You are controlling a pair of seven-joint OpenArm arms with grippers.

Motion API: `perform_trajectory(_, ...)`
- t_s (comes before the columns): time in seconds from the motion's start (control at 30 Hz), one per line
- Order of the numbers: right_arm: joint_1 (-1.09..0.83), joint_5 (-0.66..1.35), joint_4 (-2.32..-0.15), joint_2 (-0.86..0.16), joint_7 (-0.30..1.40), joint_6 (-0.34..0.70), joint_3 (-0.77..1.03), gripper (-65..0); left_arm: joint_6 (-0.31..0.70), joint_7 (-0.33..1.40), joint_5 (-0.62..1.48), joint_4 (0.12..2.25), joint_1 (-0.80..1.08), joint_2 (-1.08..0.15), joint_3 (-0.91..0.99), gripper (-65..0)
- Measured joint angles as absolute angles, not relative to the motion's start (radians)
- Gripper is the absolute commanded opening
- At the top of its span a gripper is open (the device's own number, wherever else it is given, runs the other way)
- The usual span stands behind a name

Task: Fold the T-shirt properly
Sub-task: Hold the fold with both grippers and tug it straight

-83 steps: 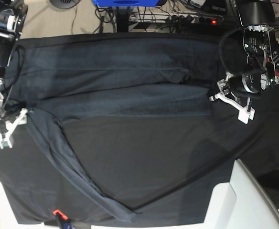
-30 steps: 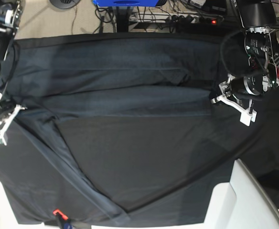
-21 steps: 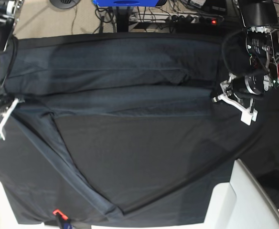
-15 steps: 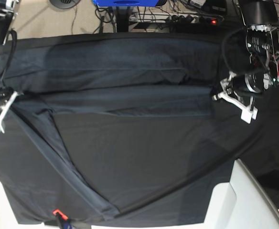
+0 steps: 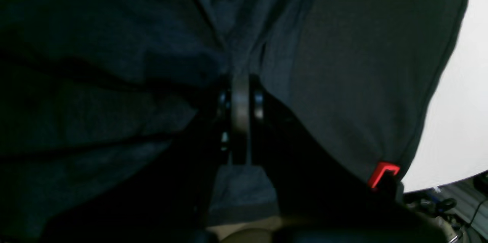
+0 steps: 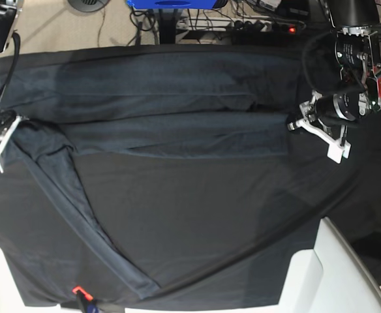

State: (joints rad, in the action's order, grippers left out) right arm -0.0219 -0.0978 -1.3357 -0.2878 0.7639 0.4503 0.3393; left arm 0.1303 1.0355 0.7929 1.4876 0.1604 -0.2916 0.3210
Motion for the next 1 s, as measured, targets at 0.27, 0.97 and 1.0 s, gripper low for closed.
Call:
perform_trajectory(0.27,-0.019,-0.094,-1.347,-0.274,0.708,0.449,0.337,-45.3,0.131,1.033,0.793,1.483,0.163,-0.286,0.249,-65.0)
perform_trajectory(0.97,0.055,-0.09,-1.173,-0.263,0.681,0.453,0.337,-53.6,0.131,1.032,0.79,1.483,0.156,-0.286,0.256,-65.0)
perform_trajectory(1.0,0.055,-0.091,-1.164,-0.263,0.681,0.453,0.337,-53.6,0.131,1.033,0.79,1.483,0.156,-0.286,0.256,-65.0)
